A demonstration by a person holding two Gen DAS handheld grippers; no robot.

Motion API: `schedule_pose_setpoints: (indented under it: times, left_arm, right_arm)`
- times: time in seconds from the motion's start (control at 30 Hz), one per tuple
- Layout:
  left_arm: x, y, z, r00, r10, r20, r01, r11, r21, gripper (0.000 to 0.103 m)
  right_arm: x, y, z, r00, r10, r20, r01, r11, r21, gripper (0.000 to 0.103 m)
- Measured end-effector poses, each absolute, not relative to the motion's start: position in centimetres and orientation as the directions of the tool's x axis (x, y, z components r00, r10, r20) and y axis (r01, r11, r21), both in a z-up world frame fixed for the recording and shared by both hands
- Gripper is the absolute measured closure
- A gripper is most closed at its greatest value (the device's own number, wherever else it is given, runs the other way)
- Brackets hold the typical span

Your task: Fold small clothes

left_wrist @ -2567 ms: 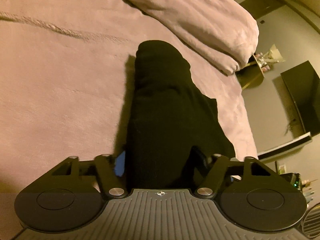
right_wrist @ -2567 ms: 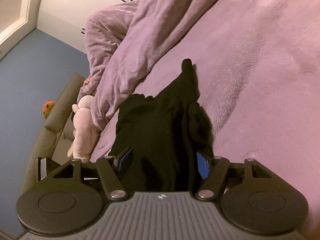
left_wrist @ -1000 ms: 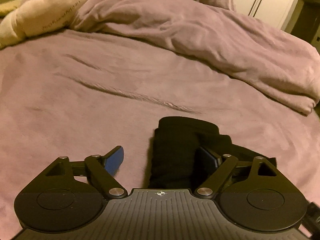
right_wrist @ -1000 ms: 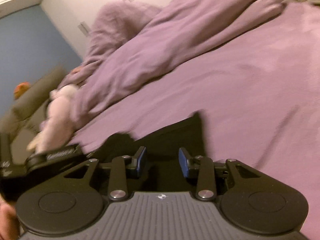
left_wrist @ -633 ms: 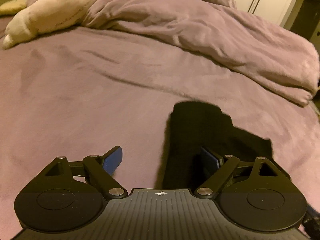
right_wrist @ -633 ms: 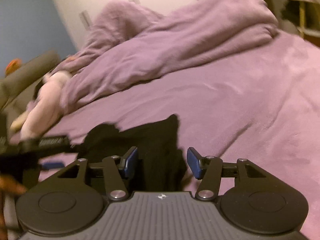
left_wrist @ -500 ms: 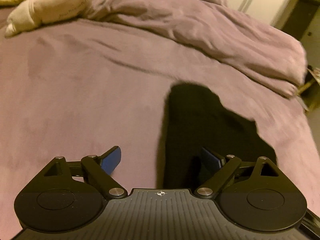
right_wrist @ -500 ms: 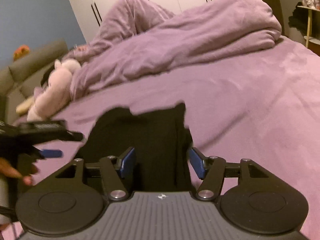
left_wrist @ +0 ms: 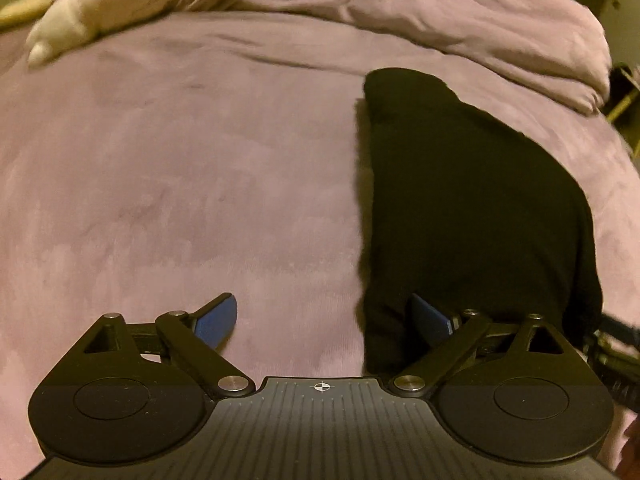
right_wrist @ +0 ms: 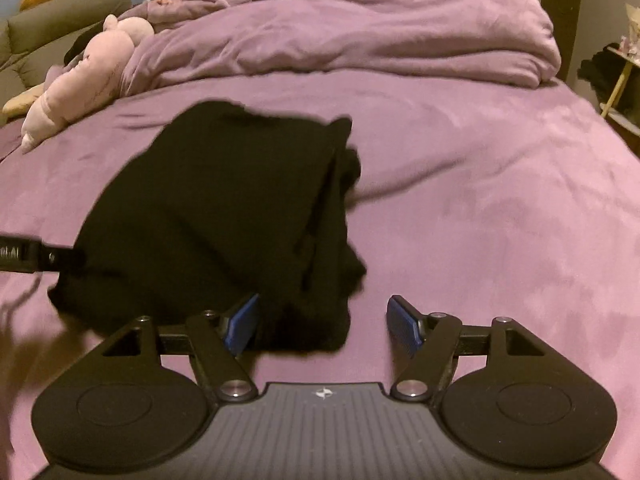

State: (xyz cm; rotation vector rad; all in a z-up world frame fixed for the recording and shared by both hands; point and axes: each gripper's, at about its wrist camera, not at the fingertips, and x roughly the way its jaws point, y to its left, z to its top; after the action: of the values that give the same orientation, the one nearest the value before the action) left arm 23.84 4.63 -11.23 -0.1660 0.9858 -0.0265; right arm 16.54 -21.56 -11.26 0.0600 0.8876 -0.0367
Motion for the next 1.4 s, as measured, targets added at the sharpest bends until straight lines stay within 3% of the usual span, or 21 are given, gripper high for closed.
schedule_pose_setpoints:
  times: [0.1,0.17,0.27,0.33,0.4,0.67,0.87,1.0,1.2,1.37,1.4]
  left_arm:
    - [22.5,5.0,-10.6,0.544,-0.080,-0.836,-0.073,0.987,-0.142,0.007]
    - [20.8,5.1,-10.1,0.557,-0.097,-0.825,-0.063,0.985,-0.158,0.007]
    - [19.2,4.7,-10.3,0.562,-0.125,-0.818,-0.042,0.983,-0.179,0.007]
    - [18.6,4.3,-11.0,0.561,-0.131,-0.817,-0.046,0.981,-0.189,0.007]
    - [18.6,4.1,-11.9,0.535,-0.161,-0.830,-0.049,0.974,-0.220,0.007]
    - [19.9,3.9,-12.7,0.558,-0.128,-0.820,-0.070,0.977,-0.200,0.007]
    - [20.6,4.6,-12.4,0.548,-0.142,-0.825,-0.067,0.975,-0.213,0.007]
    - [20.9,5.0,-12.5,0.545,-0.143,-0.826,-0.077,0.973,-0.219,0.007]
    - [20.9,5.5,-10.0,0.558,-0.145,-0.817,-0.067,0.973,-0.219,0.008]
    - [22.0,5.4,-8.2,0.598,-0.121,-0.792,-0.051,0.981,-0.189,0.007]
    - [22.3,5.5,-8.2,0.600,-0.113,-0.792,-0.064,0.980,-0.188,0.007]
  right_arm:
    - [16.0,-21.4,-10.4,0.612,-0.015,-0.791,0.054,0.998,0.023,0.034]
    - [15.3,-22.0,-9.7,0.611,0.052,-0.790,0.054,0.993,0.108,0.034]
    - [14.2,-24.5,-9.6,0.646,0.265,-0.716,0.085,0.907,0.413,0.036]
    - [13.8,-26.1,-10.3,0.676,0.383,-0.630,0.127,0.781,0.611,0.044]
    - [13.5,-26.8,-10.8,0.705,0.419,-0.572,0.142,0.706,0.693,0.046]
    - [15.2,-23.9,-10.3,0.682,0.324,-0.655,-0.153,0.940,0.305,0.046]
    - [16.3,-24.6,-9.9,0.647,0.398,-0.651,-0.362,0.911,0.198,0.048]
    - [17.0,-26.7,-8.9,0.676,0.400,-0.619,-0.367,0.911,0.187,0.048]
    - [18.3,-26.4,-9.7,0.542,0.534,-0.649,-0.580,0.797,0.172,0.049]
    - [19.4,-26.3,-10.4,0.432,0.580,-0.690,-0.670,0.719,0.185,0.060]
    - [19.7,-26.4,-10.4,0.419,0.581,-0.697,-0.677,0.712,0.187,0.067]
